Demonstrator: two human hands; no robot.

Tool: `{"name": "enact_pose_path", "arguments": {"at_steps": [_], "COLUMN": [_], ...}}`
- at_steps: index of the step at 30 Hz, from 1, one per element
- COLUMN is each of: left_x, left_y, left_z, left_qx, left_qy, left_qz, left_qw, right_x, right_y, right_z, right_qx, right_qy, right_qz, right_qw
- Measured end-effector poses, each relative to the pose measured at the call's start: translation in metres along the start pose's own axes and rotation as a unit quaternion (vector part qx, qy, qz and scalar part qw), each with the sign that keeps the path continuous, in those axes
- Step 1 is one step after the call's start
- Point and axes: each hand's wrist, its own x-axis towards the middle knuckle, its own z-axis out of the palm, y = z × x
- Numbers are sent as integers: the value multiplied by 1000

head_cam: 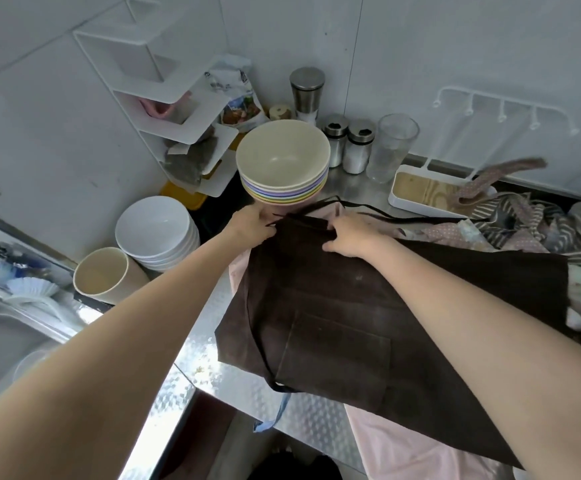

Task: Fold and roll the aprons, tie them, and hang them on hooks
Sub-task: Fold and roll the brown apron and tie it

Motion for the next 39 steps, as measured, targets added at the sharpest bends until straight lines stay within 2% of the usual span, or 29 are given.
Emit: {"name": "enact_pose_path", "arguments": {"at_steps": [2,5,8,13,17,19,21,23,25,26,28,30,32,33,35,36,37,38,39], "left_x": [-5,-12,-16,-21,-37,-43,-48,-49,-52,-52,-53,-57,-59,-60,-63,-65,-66,-67,-70], "left_y": [-4,-17,-27,-37,-41,-49,-55,-60,-60,-61,-62,-63,-66,-67,-69,-69,-69,-69,-70], "left_z": [1,4,1,-3,-7,-2,8,23,33,35,33,23,19,19,22,23,24,24,23], "left_qx": [54,-10,-29,-35,-93,-97,-102,-50,14,-5,-71,-48,-17,-8,2,4,5,4,1], "left_qy": [-16,-111,-156,-188,-310,-349,-336,-265,-205,-215,-277,-330,-351,-351,-348,-342,-333,-324,-316], "left_qz": [-24,-113,-171,-184,-212,-212,-209,-179,-139,-152,-208,-230,-231,-229,-212,-203,-193,-185,-182], "left_qw": [998,987,972,964,922,908,913,946,969,965,936,914,907,908,913,918,923,928,931], "right_x": [4,5,7,13,16,17,17,15,13,12,7,0,-9,-15,-26,-31,-35,-38,-39], "right_y": [-4,-5,-4,-7,-6,-10,-16,-21,-22,-21,-19,-20,-28,-35,-58,-71,-83,-94,-103], "right_z": [5,6,2,8,10,13,14,12,8,8,7,8,7,7,12,18,27,34,40], "right_qx": [-35,-62,-53,-66,-57,-33,-12,-20,-34,-42,-70,-123,-194,-230,-261,-262,-267,-284,-307], "right_qy": [19,44,67,99,116,91,66,47,65,84,106,110,158,196,254,239,182,103,27], "right_qz": [31,71,112,111,120,112,98,83,80,87,107,118,78,30,-121,-220,-318,-380,-397], "right_qw": [999,995,990,987,984,989,993,995,994,992,986,979,965,953,923,909,891,874,865]}}
